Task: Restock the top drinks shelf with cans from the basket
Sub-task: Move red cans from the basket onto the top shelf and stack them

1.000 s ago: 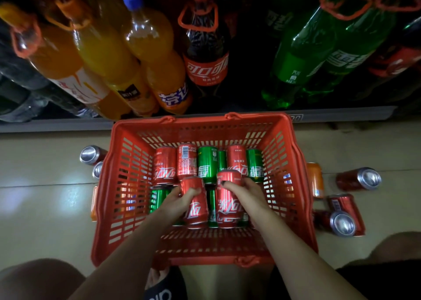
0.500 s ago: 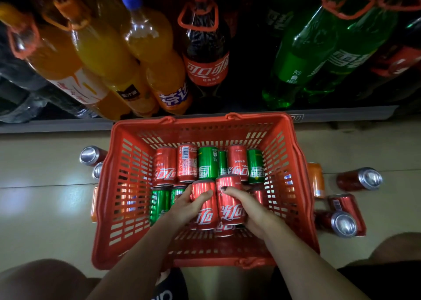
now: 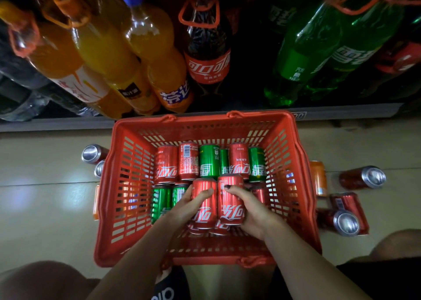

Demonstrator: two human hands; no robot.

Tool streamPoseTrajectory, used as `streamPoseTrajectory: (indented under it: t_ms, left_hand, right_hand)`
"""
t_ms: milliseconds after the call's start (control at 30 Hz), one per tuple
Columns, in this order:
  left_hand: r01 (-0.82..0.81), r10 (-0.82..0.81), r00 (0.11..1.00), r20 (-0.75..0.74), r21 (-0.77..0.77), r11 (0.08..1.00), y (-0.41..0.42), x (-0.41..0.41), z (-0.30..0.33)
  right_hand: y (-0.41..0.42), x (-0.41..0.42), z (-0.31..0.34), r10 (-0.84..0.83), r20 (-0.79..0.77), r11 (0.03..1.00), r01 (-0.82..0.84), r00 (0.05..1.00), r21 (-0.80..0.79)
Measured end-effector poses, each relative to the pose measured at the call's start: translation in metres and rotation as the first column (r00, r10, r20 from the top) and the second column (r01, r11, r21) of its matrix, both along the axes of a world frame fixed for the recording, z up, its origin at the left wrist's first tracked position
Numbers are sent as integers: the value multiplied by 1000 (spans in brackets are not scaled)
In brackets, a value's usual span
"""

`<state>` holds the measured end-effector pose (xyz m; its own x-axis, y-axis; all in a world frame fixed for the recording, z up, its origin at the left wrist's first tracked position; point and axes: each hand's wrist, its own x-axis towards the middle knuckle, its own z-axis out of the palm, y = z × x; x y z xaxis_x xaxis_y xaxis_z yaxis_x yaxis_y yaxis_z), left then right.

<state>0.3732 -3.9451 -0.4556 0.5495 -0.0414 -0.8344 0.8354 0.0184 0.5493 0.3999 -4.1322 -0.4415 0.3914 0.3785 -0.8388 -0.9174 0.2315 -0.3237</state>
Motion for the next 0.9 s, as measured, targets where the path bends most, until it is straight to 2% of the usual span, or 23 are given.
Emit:
streamPoseTrajectory:
  t_ms: [167,500,667,900]
  left_hand:
    - [93,-93,996,-3,-9,996,3,-6,-5]
    - [79,-79,996,-31,24,997,-2,-6,-10]
    - [2,-3,1000,24,27,1000,2,-5,-14]
    - [54,-55,995,82,9,998,5,-6,-6]
  right_hand:
    - [-4,-2,-6,47,21,998,-46,999,-47]
    - [-5,-6,-7,198,53,973,-189,979,-133]
    - [-5,-9,-5,302,112,944,-281,947,-171]
    - [-4,-6,-2,275,191,955,-245,942,-165]
